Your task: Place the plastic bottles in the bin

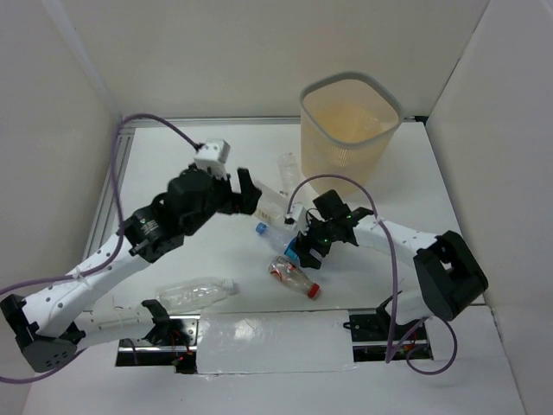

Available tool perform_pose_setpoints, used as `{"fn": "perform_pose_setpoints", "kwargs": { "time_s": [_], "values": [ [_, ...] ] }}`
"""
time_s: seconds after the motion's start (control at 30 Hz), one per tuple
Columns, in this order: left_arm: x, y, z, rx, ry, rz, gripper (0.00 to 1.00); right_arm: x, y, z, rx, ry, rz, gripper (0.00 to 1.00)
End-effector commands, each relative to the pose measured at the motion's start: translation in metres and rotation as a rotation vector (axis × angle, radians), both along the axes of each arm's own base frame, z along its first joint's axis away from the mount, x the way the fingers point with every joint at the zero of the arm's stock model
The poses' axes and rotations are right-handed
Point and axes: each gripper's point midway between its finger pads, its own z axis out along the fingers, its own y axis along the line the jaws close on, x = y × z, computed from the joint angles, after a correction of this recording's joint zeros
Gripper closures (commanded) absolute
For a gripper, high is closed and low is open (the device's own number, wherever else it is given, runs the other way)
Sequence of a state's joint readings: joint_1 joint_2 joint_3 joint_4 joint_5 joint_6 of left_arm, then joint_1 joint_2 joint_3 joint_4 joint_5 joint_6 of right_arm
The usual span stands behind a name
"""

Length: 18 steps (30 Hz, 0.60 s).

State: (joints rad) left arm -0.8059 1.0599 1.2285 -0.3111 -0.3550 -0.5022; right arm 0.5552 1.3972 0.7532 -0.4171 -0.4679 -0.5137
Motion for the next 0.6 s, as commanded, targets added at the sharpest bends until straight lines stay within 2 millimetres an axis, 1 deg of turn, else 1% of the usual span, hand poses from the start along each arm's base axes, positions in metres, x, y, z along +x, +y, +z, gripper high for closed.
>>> {"fn": "perform_pose_setpoints", "kwargs": {
  "time_s": [0.0, 0.03, 0.07, 0.1, 0.13, 0.17, 0.2, 0.23, 0.27, 0.3, 0.33, 0.37, 0.4, 0.43, 0.47, 0.5, 0.53, 0.57],
  "values": [
    [-0.046, 0.038, -0.113, 0.252, 0.358, 0.055, 0.00, 0.024, 0.023, -0.001, -0.021, -0.086, -0.041, 0.08],
    [-0.053, 0.044, -0.120, 0.261, 0.393, 0.067, 0.00, 0.027, 0.027, -0.005, -0.051, -0.119, -0.051, 0.08],
    [-0.064, 0.051, -0.135, 0.283, 0.464, 0.085, 0.00, 0.028, 0.029, -0.009, -0.065, -0.115, -0.070, 0.08],
    [-0.070, 0.053, -0.140, 0.295, 0.489, 0.083, 0.00, 0.028, 0.030, -0.014, -0.080, -0.115, -0.081, 0.10],
    [-0.076, 0.055, -0.144, 0.303, 0.517, 0.084, 0.00, 0.028, 0.029, -0.023, -0.108, -0.108, -0.093, 0.13],
    [-0.084, 0.054, -0.148, 0.303, 0.549, 0.070, 0.00, 0.030, 0.030, -0.024, -0.108, -0.101, -0.100, 0.18],
    [-0.092, 0.059, -0.156, 0.343, 0.589, 0.072, 0.00, 0.029, 0.034, -0.026, -0.107, -0.102, -0.091, 0.23],
    [-0.097, 0.057, -0.160, 0.340, 0.632, 0.075, 0.00, 0.031, 0.036, -0.023, -0.101, -0.109, -0.092, 0.29],
    [-0.101, 0.059, -0.163, 0.351, 0.653, 0.065, 0.00, 0.027, 0.036, -0.024, -0.100, -0.093, -0.083, 0.45],
    [-0.107, 0.056, -0.166, 0.358, 0.674, 0.052, 0.00, 0.028, 0.038, -0.021, -0.094, -0.095, -0.066, 0.53],
    [-0.113, 0.056, -0.171, 0.376, 0.691, 0.033, 0.00, 0.022, 0.038, -0.014, -0.069, -0.078, -0.045, 0.58],
    [-0.119, 0.057, -0.177, 0.387, 0.715, 0.029, 0.00, 0.024, 0.043, -0.002, -0.043, -0.097, -0.013, 0.63],
    [-0.124, 0.054, -0.181, 0.391, 0.732, 0.005, 0.00, 0.024, 0.044, 0.007, -0.024, -0.107, 0.004, 0.65],
    [-0.130, 0.052, -0.184, 0.392, 0.746, -0.010, 0.00, 0.014, 0.046, 0.021, 0.005, -0.093, 0.055, 0.68],
    [-0.135, 0.048, -0.189, 0.384, 0.773, -0.040, 0.00, 0.019, 0.043, 0.032, 0.019, -0.116, 0.092, 0.69],
    [-0.138, 0.046, -0.189, 0.385, 0.781, -0.063, 0.00, 0.028, 0.049, 0.058, 0.064, -0.152, 0.115, 0.69],
    [-0.140, 0.043, -0.194, 0.388, 0.798, -0.074, 0.00, 0.030, 0.050, 0.078, 0.103, -0.174, 0.137, 0.69],
    [-0.144, 0.044, -0.198, 0.392, 0.815, -0.084, 0.00, 0.032, 0.046, 0.093, 0.140, -0.164, 0.143, 0.70]
  ]
}}
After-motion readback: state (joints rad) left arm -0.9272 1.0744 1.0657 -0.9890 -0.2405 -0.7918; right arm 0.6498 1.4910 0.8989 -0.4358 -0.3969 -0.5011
